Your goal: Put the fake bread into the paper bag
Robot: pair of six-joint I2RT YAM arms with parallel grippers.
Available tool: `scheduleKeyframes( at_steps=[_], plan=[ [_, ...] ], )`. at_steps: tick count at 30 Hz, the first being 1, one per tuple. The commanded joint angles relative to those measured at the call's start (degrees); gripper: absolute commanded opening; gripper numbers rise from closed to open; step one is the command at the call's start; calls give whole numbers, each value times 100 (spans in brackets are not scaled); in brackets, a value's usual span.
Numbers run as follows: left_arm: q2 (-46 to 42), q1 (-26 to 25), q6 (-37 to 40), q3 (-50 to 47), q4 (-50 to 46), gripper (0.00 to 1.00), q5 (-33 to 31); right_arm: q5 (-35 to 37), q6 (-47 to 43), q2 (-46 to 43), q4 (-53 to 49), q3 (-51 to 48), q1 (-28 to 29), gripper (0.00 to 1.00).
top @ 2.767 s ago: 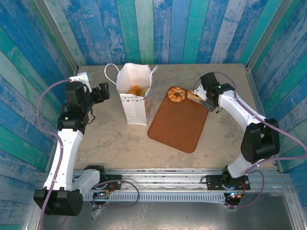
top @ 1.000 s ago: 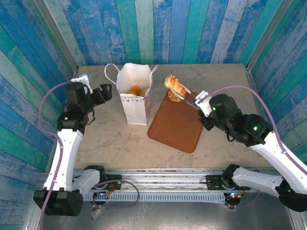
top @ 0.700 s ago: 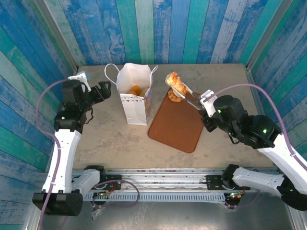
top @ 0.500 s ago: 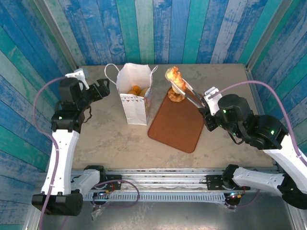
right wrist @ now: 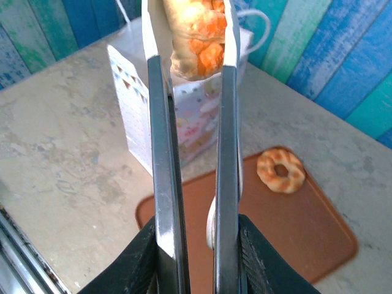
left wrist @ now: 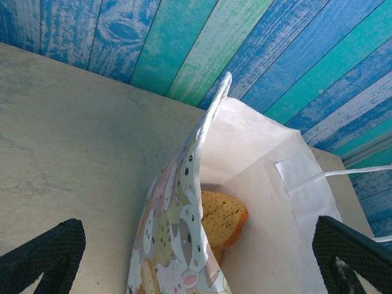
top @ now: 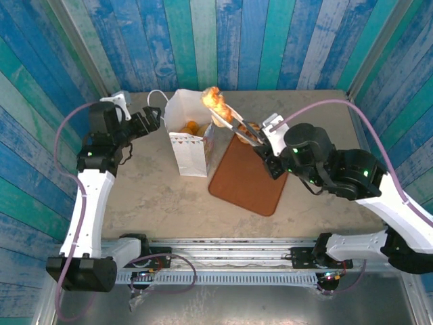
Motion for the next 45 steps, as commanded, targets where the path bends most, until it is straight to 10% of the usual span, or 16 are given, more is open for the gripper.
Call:
scheduleKeyframes(
  at_steps=[1, 45],
  plan=[
    [197, 22, -101, -56, 325, 99, 316, 185, -105, 317, 597, 310, 199, 18],
    [660, 23, -452, -1166, 1445, 65, 943, 1170, -408, 4271, -1077, 3490, -243, 24]
  ],
)
